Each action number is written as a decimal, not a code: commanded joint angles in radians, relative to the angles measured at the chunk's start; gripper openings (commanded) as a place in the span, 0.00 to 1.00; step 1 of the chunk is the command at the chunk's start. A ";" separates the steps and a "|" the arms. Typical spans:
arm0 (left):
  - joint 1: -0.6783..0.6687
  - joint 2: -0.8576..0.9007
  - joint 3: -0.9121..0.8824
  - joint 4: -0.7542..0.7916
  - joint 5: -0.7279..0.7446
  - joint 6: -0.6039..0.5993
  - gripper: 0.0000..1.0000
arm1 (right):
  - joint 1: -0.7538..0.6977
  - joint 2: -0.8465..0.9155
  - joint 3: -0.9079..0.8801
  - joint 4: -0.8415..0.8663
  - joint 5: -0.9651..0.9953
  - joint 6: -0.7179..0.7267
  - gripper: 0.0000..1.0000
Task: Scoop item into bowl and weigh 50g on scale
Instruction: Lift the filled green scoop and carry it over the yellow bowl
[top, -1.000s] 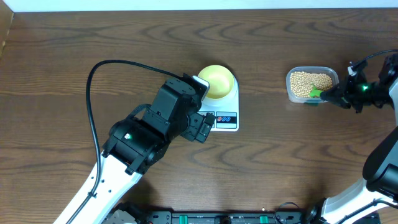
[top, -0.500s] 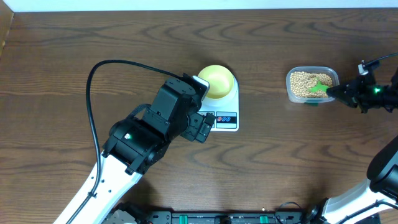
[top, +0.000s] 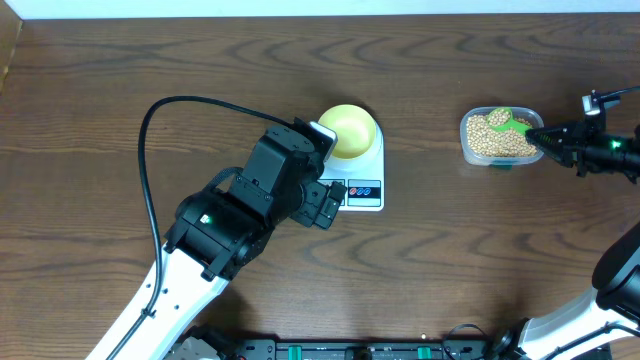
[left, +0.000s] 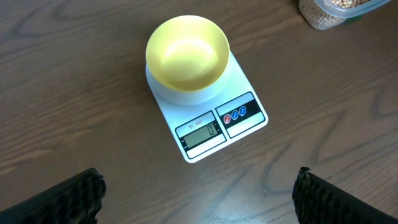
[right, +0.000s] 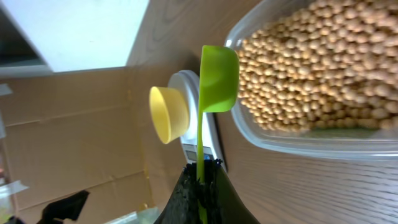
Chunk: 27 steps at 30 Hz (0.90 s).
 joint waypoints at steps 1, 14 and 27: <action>0.004 0.006 0.012 0.000 -0.012 -0.016 0.98 | -0.006 0.010 0.003 -0.002 -0.105 -0.018 0.01; 0.004 0.006 0.012 0.000 -0.012 -0.016 0.99 | 0.065 0.010 0.003 0.005 -0.264 -0.033 0.01; 0.004 0.006 0.012 0.000 -0.012 -0.016 0.99 | 0.349 0.010 0.003 0.137 -0.336 0.029 0.01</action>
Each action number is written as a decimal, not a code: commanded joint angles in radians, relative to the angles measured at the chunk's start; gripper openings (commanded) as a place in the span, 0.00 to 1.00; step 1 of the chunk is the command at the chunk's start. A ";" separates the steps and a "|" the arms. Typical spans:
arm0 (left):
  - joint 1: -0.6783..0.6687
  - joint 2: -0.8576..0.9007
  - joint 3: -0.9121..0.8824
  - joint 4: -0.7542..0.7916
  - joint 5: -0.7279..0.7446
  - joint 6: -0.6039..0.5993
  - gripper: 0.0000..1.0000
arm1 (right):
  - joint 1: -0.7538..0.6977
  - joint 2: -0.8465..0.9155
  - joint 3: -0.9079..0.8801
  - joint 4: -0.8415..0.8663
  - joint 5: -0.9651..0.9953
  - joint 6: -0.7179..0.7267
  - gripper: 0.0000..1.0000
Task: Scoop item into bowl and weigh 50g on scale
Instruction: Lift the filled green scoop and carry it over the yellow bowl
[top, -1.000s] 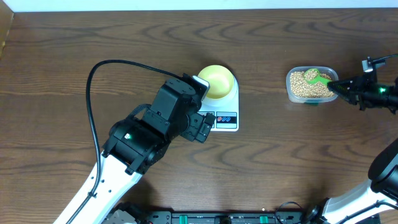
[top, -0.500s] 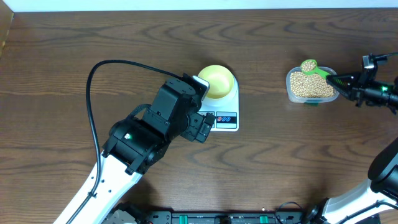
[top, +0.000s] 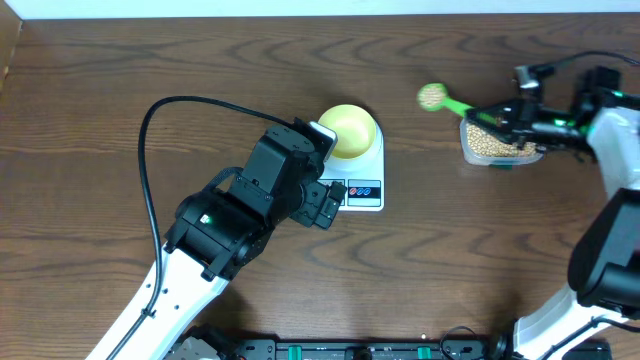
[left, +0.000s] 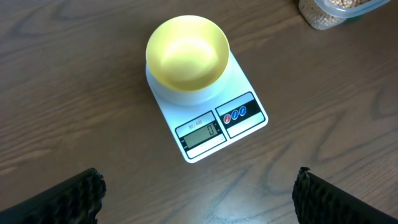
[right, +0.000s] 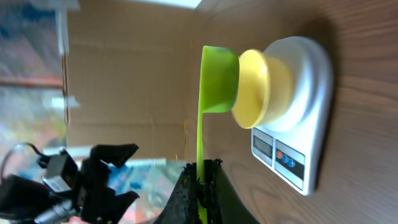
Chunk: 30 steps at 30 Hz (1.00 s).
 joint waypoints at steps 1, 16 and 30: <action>0.004 0.006 0.012 0.000 -0.012 -0.016 0.99 | 0.075 0.010 0.003 0.046 -0.055 0.044 0.01; 0.004 0.006 0.012 0.000 -0.012 -0.016 0.99 | 0.313 0.010 0.003 0.218 0.056 0.175 0.01; 0.004 0.006 0.012 0.000 -0.012 -0.016 0.99 | 0.431 0.010 0.003 0.381 0.315 0.237 0.01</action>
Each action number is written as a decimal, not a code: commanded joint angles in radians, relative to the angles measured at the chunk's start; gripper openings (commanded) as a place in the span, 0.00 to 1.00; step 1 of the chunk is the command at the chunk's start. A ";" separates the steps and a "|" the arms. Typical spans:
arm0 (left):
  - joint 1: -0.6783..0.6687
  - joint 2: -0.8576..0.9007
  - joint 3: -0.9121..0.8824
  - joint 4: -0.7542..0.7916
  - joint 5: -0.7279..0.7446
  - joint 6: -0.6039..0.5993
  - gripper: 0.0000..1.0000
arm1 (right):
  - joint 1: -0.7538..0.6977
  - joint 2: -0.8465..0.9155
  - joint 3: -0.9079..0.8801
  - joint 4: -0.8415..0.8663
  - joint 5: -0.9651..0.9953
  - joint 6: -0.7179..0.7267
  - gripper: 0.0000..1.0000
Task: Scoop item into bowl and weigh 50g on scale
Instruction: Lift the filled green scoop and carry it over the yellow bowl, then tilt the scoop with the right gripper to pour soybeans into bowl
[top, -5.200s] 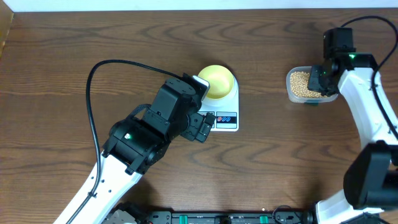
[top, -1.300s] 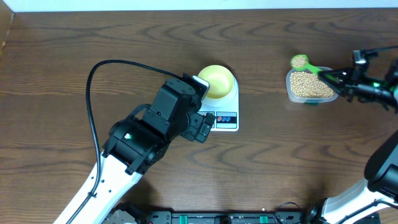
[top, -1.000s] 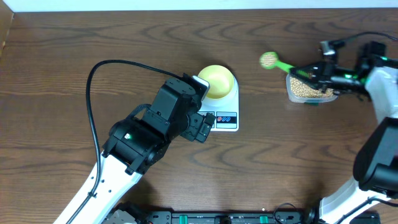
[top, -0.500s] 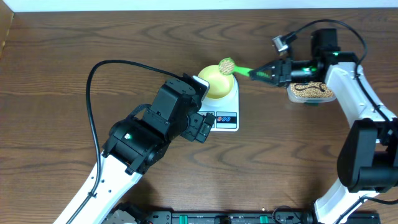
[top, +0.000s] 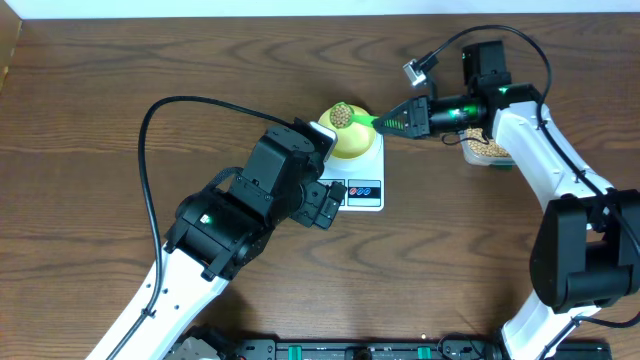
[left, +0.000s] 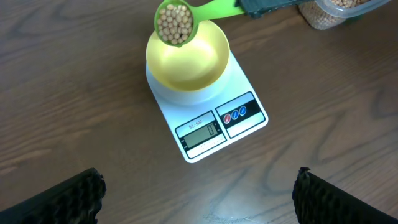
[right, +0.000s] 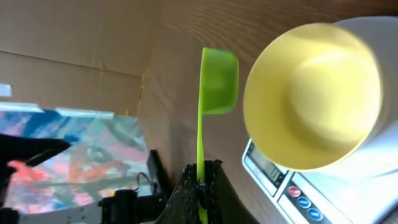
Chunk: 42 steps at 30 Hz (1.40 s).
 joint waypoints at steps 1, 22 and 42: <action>0.004 0.006 0.012 0.000 -0.012 -0.016 0.99 | 0.023 0.010 0.003 0.010 0.092 0.013 0.01; 0.004 0.006 0.012 0.000 -0.012 -0.016 0.99 | 0.154 0.008 0.146 -0.120 0.465 -0.104 0.01; 0.004 0.006 0.012 0.000 -0.012 -0.016 0.99 | 0.248 0.008 0.259 -0.275 0.809 -0.192 0.01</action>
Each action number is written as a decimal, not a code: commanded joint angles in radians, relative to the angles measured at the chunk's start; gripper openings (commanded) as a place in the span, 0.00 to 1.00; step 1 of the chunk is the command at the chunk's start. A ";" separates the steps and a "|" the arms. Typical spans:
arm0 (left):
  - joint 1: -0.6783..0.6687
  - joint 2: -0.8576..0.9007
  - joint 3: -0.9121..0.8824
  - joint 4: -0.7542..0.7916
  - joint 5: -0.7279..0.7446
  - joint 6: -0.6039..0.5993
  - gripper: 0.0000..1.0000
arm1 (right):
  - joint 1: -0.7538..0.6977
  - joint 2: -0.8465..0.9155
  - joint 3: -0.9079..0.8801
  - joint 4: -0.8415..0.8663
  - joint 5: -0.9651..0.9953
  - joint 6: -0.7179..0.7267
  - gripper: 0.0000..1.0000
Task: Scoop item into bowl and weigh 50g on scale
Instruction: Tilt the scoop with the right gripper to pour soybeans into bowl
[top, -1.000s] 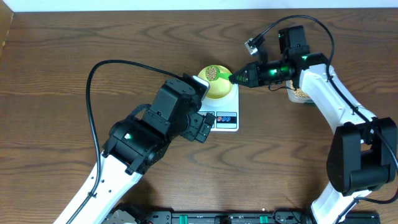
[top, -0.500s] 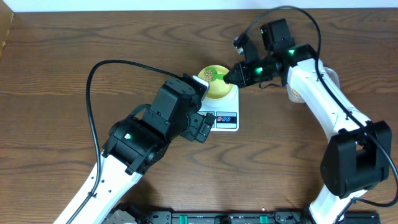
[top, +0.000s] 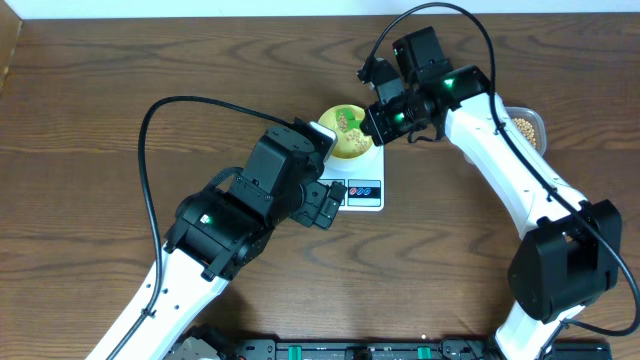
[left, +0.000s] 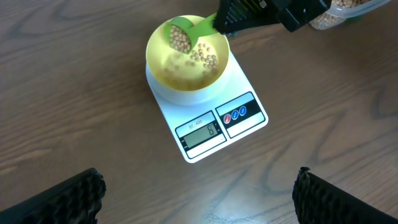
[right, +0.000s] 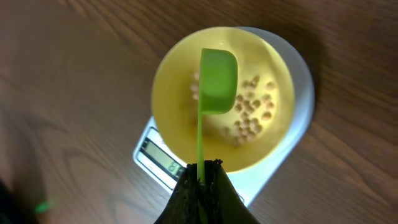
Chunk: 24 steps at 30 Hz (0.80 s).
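A yellow bowl (top: 347, 133) sits on the white scale (top: 365, 190), with beans scattered in its bottom (left: 205, 57). My right gripper (right: 201, 171) is shut on the handle of a green scoop (right: 217, 79), which is tipped over the bowl with some beans still in it (left: 181, 38). The scale's display (left: 199, 134) faces the left wrist camera. My left gripper (left: 199, 193) hangs open above the table in front of the scale, holding nothing. The bean container (top: 527, 127) stands at the right, partly behind the right arm.
The left arm's black body (top: 245, 205) and its cable (top: 150, 130) lie left of the scale. The right arm (top: 500, 150) stretches from the right side over the table toward the bowl. Bare wooden table (top: 100, 80) lies around them.
The scoop was level and full of beans above the bowl's far rim. It is now tilted over the bowl, and beans lie in the bowl. The left arm has not moved.
My right gripper held the scoop at the bean container. Then the scoop was out of the container, loaded, between container and scale. Then it hung full over the empty bowl. Now it is tipped and beans are in the bowl. The left gripper stayed open throughout.
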 joint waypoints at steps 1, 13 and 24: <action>0.004 0.006 0.012 0.000 -0.012 -0.016 0.99 | 0.004 0.004 0.032 -0.018 0.079 -0.034 0.01; 0.004 0.006 0.012 0.000 -0.012 -0.016 0.99 | 0.056 -0.022 0.076 -0.061 0.177 -0.169 0.01; 0.004 0.006 0.012 0.000 -0.012 -0.016 0.99 | 0.091 -0.066 0.076 -0.079 0.230 -0.262 0.01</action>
